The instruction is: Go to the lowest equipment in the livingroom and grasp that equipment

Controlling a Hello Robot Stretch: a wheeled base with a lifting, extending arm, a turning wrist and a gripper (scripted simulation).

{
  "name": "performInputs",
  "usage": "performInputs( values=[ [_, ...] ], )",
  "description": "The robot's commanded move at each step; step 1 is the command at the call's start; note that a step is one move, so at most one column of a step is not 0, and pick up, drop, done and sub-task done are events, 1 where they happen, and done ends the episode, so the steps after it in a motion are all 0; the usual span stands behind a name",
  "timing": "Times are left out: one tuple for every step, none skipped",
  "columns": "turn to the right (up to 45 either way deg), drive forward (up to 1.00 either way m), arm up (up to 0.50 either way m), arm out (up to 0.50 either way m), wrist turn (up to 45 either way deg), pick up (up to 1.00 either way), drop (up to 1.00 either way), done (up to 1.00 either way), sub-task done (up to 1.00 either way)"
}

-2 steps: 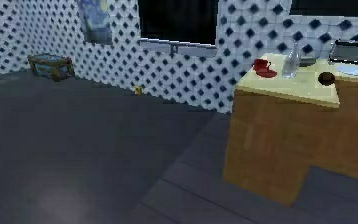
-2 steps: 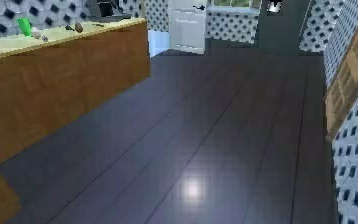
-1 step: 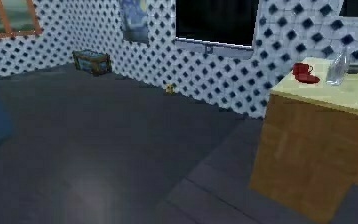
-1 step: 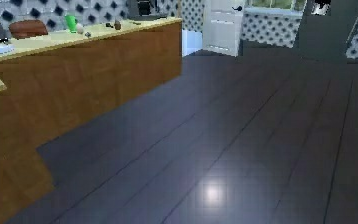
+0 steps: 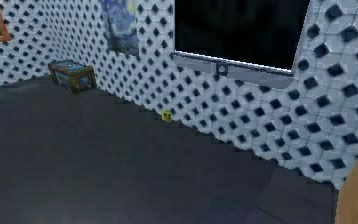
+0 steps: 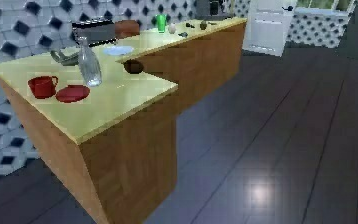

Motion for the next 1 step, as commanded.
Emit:
performInputs(
  values=[
    [-3.0, 0.0, 0.0, 0.0, 0.0, 0.0, 0.0, 0.0, 0.0]
  ],
)
